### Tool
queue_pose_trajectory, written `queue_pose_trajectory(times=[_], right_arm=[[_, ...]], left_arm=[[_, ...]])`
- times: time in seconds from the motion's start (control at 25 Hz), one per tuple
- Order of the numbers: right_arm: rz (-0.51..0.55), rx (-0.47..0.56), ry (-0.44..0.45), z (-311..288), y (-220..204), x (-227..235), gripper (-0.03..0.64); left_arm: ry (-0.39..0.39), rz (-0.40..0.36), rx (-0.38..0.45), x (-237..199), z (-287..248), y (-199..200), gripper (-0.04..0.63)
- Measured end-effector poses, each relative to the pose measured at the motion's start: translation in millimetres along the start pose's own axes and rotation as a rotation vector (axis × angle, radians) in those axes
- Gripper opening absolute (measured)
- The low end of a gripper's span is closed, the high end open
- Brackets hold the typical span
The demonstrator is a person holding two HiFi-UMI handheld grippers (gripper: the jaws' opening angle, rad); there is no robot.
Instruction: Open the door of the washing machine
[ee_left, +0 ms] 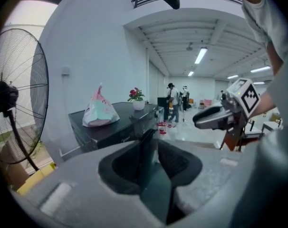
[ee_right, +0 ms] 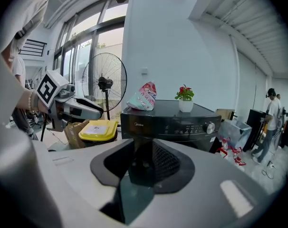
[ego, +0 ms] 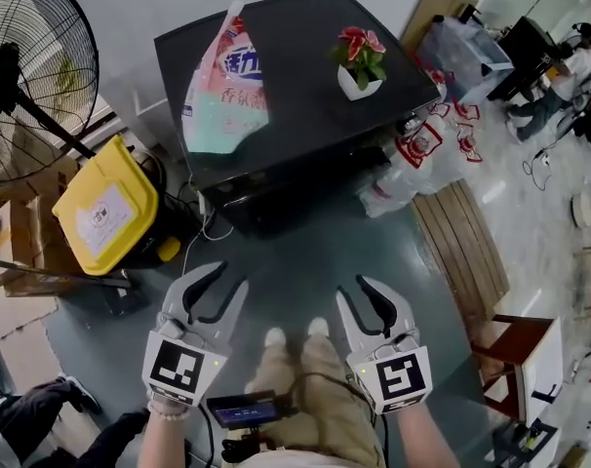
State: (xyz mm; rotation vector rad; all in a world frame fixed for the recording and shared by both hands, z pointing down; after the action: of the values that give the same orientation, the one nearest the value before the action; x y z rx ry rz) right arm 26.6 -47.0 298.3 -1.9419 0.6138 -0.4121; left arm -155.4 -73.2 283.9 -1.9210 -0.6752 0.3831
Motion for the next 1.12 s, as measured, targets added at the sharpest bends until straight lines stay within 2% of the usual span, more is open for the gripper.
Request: queue_pose_trajectory(times=[0.08, 0.2, 0.32, 0.4, 0.68, 0.88, 1.12], right_arm=[[-0.005, -0.006, 0.003, -7, -6, 6, 0.106], [-0.012, -0.013, 0.009, -18, -15, 14, 0.106], [-0.020, -0.018, 0.012, -27, -26, 22, 0.106], [-0.024, -0.024, 0.015, -34, -33, 26, 0.106], [-0.036, -0.034, 0.037, -57, -54, 37, 0.106], [-0.030, -0.053, 0.056, -71, -73, 45, 0.106], [-0.036, -0.062, 0.059, -87, -93, 56, 0.106]], left_arm=[[-0.005, -0.014, -0.002, 0, -10, -5, 0.114], [-0.001, 0.017, -0.026, 1, -23, -16, 0.117], [-0.006, -0.053, -0.006, 0, -38, -23, 0.121], [-0.002, -0.071, -0.007, -2, -48, -30, 0.122], [-0.017, -0.053, -0.056, -4, -80, -67, 0.130], [-0.032, -0.078, -0.085, -1, -108, -91, 0.130], [-0.012, -0.096, -0.111, -4, -132, -115, 0.130]])
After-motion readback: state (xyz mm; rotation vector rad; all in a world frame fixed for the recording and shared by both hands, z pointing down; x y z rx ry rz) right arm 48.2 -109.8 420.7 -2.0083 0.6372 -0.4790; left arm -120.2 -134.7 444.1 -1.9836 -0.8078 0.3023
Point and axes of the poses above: the fingertips, and each gripper's own axes: z backward along the fingers, x to its right, y out of its top, the point moved 3 cm from there along z, backward along the fingers, and after that the axes turned 4 degrees about y, right-handed, at the moved point
